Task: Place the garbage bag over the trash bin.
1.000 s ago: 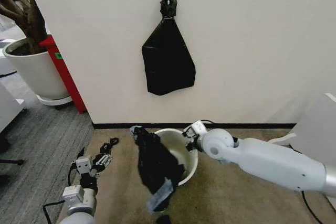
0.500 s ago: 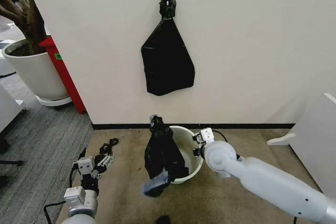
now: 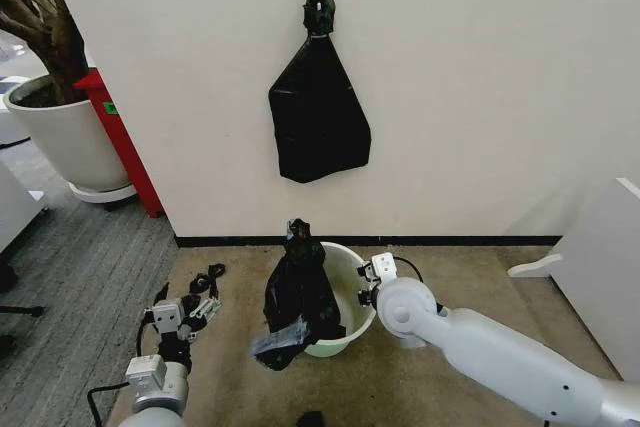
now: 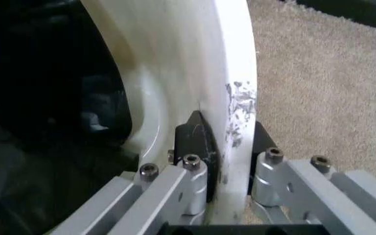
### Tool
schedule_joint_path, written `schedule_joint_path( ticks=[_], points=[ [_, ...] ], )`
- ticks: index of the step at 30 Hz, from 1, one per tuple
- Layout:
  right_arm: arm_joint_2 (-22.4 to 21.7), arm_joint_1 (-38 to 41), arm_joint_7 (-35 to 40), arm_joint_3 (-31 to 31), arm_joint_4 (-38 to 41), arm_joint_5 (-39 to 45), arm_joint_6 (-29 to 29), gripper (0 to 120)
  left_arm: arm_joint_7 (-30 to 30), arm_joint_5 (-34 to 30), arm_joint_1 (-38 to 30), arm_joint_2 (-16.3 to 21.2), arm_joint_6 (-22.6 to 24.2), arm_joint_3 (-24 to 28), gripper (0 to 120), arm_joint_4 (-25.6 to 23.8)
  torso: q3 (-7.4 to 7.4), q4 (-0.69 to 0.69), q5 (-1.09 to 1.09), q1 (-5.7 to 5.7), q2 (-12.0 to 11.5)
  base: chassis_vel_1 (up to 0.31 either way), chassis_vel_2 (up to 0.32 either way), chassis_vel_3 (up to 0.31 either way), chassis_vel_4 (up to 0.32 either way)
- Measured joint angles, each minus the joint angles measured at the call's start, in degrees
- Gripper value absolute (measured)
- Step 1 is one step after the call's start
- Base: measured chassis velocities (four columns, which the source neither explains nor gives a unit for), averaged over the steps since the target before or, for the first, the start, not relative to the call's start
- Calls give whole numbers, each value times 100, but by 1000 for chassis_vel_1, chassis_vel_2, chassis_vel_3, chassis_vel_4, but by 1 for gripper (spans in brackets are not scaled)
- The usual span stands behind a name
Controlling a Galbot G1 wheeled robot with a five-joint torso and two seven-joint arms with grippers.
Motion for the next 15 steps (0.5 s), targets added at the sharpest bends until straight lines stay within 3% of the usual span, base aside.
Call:
schedule_joint_path(
  ticks=[5,15],
  points=[
    [141,99,710,-35,-92,85,-9,18,54,-442,-400,450,106,149,99,43,4,3,2,1,-5,0,0,0,0],
    [284,439,1234,61,126,592,-16,52,61,-799,-992,727,180,254,99,285,2,0,-3,1,-5,0,0,0,0]
  ],
)
